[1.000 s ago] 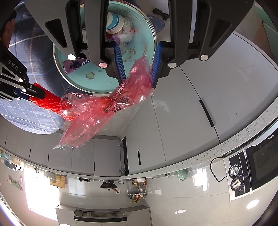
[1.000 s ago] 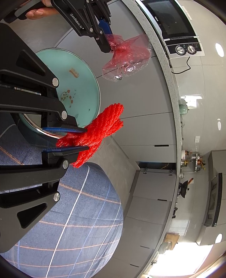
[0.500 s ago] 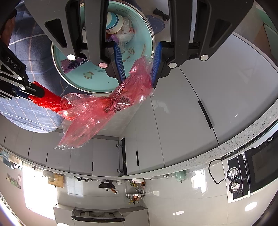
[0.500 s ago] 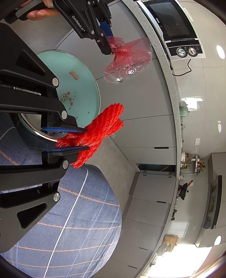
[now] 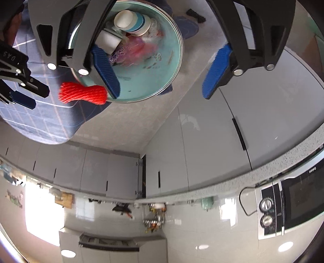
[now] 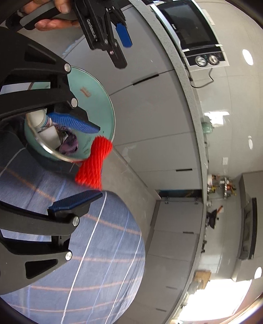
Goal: Collect trash
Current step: 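Open both tools to drop the pink bag and red net into the bin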
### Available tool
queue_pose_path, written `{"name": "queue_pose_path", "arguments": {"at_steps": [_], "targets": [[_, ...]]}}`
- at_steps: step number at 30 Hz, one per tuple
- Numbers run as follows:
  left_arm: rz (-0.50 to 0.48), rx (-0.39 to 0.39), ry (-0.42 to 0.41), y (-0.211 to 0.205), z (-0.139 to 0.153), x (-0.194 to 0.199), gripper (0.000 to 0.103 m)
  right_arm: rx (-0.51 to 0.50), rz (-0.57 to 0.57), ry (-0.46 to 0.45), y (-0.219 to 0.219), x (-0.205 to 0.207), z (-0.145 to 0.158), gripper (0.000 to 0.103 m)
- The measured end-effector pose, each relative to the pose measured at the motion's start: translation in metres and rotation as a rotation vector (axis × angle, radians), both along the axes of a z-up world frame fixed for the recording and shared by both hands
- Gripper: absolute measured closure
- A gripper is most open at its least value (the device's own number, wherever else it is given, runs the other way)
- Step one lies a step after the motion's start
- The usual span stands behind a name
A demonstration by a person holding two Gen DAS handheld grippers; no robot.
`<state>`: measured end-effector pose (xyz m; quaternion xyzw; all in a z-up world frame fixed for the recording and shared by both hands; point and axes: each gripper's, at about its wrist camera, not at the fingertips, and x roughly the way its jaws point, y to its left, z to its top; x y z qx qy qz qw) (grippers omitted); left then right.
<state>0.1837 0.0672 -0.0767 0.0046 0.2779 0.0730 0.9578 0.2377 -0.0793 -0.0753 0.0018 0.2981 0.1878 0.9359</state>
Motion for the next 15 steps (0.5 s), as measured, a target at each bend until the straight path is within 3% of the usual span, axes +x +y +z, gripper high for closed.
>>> {"name": "queue_pose_path", "arguments": {"at_steps": [8, 15], "targets": [[-0.014, -0.006, -0.044, -0.001, 0.000, -0.030, 0.009, 0.024, -0.092, -0.068, -0.032, -0.037, 0.017, 0.038], [-0.022, -0.011, -0.085, -0.004, 0.012, -0.040, 0.007, 0.026, -0.099, -0.103, -0.035, -0.052, 0.024, 0.035]]}}
